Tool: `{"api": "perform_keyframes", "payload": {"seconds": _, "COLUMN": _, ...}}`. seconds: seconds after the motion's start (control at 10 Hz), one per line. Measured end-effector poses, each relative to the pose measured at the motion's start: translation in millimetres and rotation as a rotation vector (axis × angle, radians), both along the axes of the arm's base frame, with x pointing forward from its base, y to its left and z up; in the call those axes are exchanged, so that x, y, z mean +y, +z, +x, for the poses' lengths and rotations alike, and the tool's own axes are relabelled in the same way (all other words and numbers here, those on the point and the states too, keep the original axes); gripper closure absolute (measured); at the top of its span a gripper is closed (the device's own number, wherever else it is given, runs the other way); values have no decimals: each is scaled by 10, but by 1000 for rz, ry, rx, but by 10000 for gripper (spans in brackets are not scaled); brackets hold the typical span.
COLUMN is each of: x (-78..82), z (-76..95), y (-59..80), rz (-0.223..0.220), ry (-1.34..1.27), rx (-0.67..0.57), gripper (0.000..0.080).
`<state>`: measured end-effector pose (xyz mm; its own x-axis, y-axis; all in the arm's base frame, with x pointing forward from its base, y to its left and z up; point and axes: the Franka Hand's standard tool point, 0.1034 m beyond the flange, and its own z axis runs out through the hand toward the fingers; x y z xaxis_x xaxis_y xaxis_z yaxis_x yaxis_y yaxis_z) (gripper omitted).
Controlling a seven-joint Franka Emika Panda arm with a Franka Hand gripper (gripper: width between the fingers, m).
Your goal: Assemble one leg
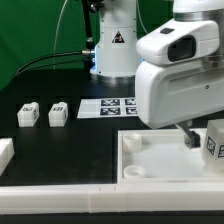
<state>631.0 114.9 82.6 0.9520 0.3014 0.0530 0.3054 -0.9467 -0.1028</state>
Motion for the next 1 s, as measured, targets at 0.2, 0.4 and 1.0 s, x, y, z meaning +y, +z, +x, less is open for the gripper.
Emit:
{"api": "perform_keyframes", "payload": {"seconds": 0.2, "x": -8, "z": 1, "y": -5, "rz": 0, "ry": -1, "rx": -1, "gripper": 388}}
{"api": "perform_keyframes", "payload": {"seconds": 0.4, "x": -8, "z": 1, "y": -5, "rz": 0, "ry": -1, "rx": -1, "gripper": 509}}
{"api": "perform_keyframes", "payload": {"seconds": 1.0, "x": -35, "z": 8, "y": -6, "rz": 5, "ry": -249, "rx": 26, "gripper": 509}}
